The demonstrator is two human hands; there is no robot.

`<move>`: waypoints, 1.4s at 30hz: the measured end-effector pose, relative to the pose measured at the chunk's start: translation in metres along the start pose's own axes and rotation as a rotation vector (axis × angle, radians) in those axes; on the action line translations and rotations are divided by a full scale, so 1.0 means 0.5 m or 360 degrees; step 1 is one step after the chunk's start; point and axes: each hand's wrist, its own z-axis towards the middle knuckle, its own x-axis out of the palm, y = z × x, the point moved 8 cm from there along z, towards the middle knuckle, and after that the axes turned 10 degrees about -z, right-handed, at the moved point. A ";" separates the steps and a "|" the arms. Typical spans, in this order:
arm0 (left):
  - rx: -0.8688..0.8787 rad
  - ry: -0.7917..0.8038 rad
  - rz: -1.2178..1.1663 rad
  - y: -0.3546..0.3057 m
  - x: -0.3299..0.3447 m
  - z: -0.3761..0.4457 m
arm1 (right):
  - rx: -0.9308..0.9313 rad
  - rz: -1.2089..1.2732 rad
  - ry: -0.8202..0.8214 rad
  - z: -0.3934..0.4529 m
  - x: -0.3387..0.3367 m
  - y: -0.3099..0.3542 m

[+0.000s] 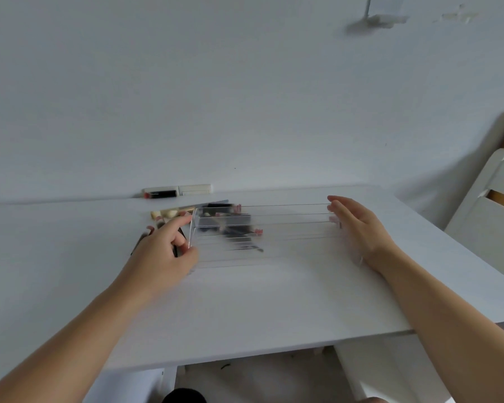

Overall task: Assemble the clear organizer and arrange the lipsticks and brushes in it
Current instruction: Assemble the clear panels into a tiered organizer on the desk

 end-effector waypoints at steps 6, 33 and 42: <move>-0.0039 0.0004 0.0015 0.002 0.005 0.007 | 0.0047 -0.0077 -0.0194 -0.042 -0.039 -0.003; -0.0298 -0.0077 0.0060 -0.011 0.004 0.004 | 0.0105 0.0005 0.0270 -0.085 -0.020 -0.030; -0.0252 -0.0067 0.0115 -0.021 0.010 -0.003 | 0.0027 -0.0311 0.0179 -0.120 -0.033 0.009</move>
